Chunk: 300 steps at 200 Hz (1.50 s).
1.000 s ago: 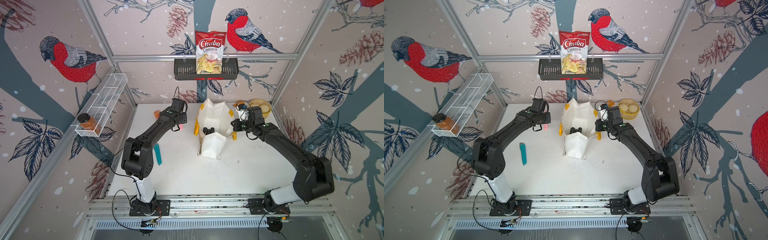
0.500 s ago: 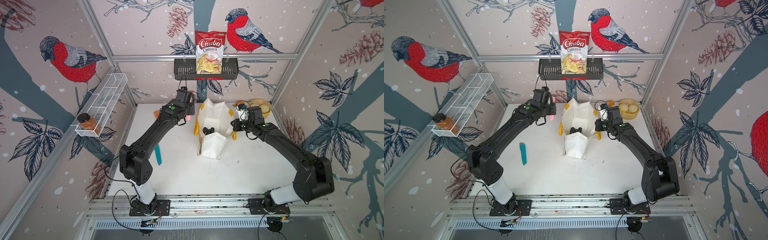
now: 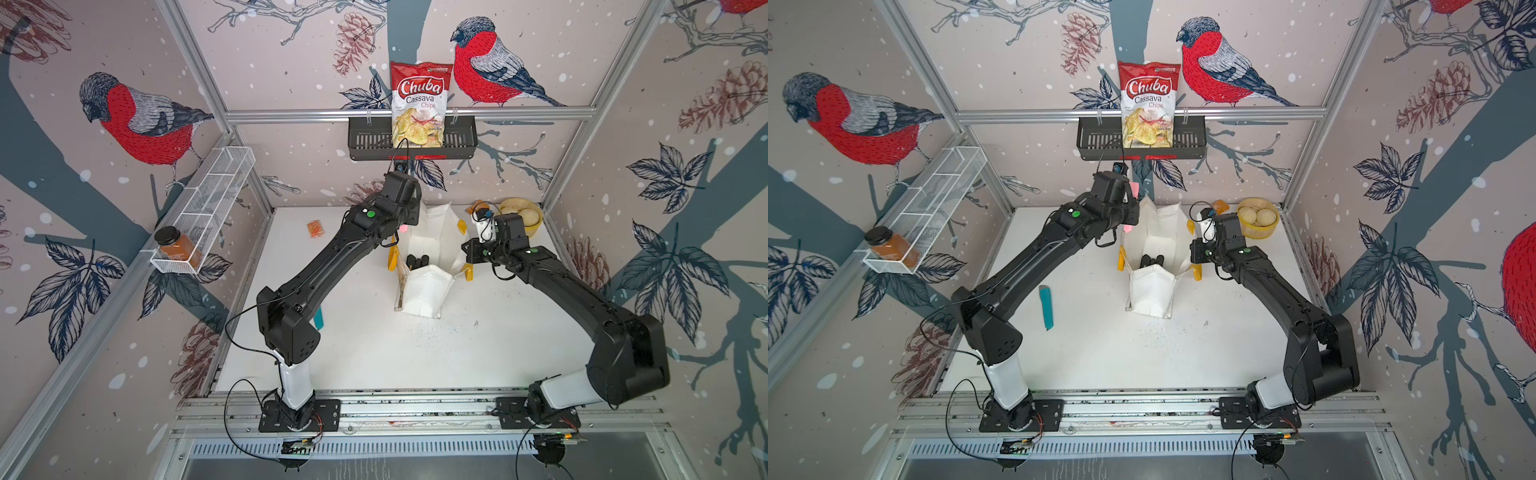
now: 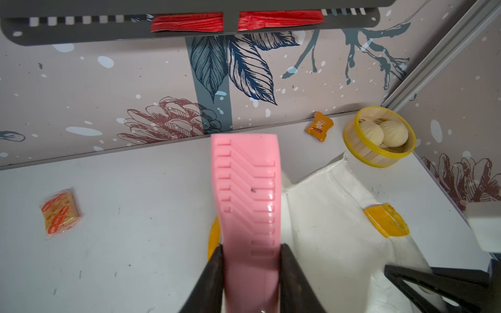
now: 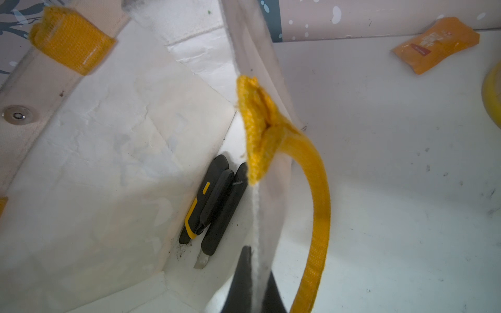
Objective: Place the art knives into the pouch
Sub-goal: Place the utility knife in the pouch.
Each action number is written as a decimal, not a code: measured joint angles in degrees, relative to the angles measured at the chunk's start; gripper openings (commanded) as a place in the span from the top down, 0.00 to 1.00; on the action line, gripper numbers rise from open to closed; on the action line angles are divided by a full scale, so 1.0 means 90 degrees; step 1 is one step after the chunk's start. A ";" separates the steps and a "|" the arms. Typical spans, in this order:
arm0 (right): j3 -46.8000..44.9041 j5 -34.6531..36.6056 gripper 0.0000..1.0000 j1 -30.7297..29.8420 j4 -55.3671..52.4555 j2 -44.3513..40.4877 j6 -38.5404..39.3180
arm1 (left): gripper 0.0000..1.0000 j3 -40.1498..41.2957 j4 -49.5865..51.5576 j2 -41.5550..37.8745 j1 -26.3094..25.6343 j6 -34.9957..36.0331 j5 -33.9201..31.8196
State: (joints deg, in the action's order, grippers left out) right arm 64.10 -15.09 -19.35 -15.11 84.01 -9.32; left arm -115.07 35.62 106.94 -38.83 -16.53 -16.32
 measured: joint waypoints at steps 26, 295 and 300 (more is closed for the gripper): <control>-0.0017 0.0000 1.00 0.0000 0.0000 -0.0005 0.0002 | 0.68 -0.0301 0.0151 0.0325 -0.0233 0.0034 0.0010; -0.0022 -0.0017 1.00 -0.0027 0.0049 0.0039 -0.0002 | 0.68 -0.2132 0.1651 0.2584 -0.0233 0.0554 0.1909; -0.0022 -0.0017 1.00 -0.0027 0.0049 0.0039 -0.0002 | 0.68 -0.2193 0.1710 0.2635 -0.0221 0.0571 0.1909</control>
State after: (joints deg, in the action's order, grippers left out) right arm 63.90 -15.25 -19.59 -14.68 84.36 -9.34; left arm -134.80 51.00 130.65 -40.82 -11.40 0.86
